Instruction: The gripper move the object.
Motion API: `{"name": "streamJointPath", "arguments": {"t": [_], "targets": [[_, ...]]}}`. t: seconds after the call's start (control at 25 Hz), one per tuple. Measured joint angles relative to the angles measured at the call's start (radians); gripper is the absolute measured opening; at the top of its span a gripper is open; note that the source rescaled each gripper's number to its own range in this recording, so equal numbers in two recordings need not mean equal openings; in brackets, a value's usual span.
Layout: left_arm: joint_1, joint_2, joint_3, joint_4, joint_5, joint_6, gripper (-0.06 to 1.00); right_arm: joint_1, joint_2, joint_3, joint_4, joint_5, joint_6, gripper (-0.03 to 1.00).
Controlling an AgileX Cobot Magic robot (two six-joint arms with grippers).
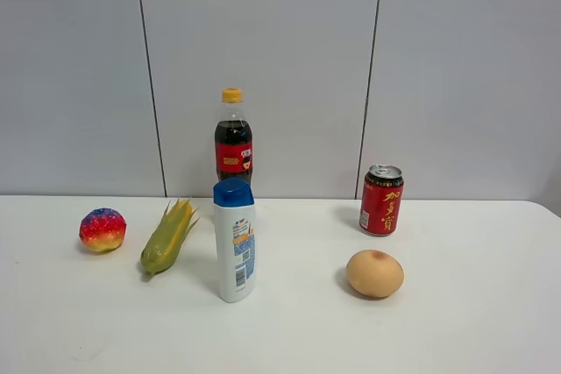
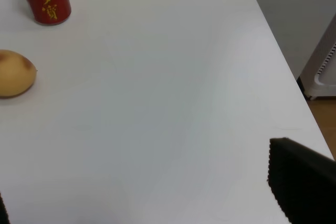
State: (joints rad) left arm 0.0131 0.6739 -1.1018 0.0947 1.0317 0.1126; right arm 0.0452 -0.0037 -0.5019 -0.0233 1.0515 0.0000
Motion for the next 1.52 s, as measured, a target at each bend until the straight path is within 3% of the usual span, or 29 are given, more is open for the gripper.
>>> {"name": "streamJointPath", "arguments": {"t": [0.36, 0.6, 1.04, 1.52], "targets": [[0.000, -0.430, 0.324, -0.034, 0.030, -0.080, 1.00, 0.000, 0.000, 0.000, 0.000, 0.000, 0.000, 1.00], [0.000, -0.676, 0.437, -0.044, 0.066, -0.178, 1.00, 0.000, 0.000, 0.000, 0.000, 0.000, 0.000, 1.00], [0.000, -0.679, 0.589, -0.055, 0.045, -0.210, 1.00, 0.000, 0.000, 0.000, 0.000, 0.000, 0.000, 1.00], [0.000, -0.679, 0.593, -0.056, 0.032, -0.210, 1.00, 0.000, 0.000, 0.000, 0.000, 0.000, 0.000, 1.00]]}}
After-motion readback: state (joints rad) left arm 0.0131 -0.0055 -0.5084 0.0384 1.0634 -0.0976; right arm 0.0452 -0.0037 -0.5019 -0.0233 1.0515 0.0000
